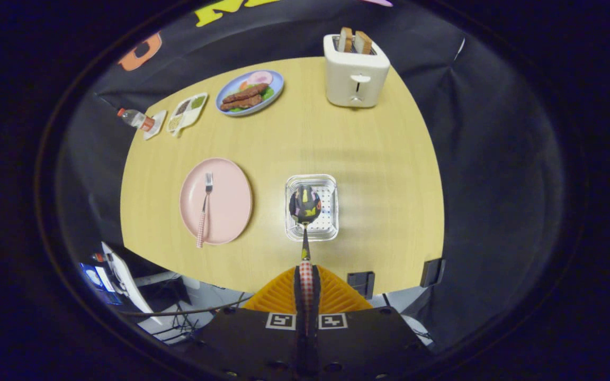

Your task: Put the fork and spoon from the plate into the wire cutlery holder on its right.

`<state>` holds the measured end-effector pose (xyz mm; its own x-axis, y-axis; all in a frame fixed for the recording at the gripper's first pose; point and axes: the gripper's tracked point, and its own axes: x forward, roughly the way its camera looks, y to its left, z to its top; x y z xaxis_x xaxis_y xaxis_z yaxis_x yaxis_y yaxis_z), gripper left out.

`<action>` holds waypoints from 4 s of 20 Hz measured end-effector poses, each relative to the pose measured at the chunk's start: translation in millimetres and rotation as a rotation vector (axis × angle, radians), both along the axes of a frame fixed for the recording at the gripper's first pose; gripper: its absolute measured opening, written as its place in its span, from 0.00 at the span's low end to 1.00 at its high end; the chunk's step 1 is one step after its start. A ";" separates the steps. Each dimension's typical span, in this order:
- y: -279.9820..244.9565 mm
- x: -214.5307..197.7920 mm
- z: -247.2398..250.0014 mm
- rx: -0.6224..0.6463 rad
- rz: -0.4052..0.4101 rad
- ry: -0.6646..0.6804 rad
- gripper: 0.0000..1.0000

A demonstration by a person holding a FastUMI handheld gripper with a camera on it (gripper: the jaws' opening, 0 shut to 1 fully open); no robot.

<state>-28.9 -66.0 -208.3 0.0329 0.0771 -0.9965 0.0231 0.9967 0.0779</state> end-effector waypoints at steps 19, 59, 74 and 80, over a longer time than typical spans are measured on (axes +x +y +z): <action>-2.3 48.9 -40.6 0.041 -0.180 0.007 0.49; 240.5 33.7 -160.7 -0.055 0.033 -0.504 0.24; 188.1 20.4 -58.6 0.008 -0.046 -0.462 0.01; 106.1 14.1 2.5 0.014 -0.115 -0.423 0.01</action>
<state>-14.7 40.0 -205.8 0.4468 0.0624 -0.8924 0.0973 0.9883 0.1178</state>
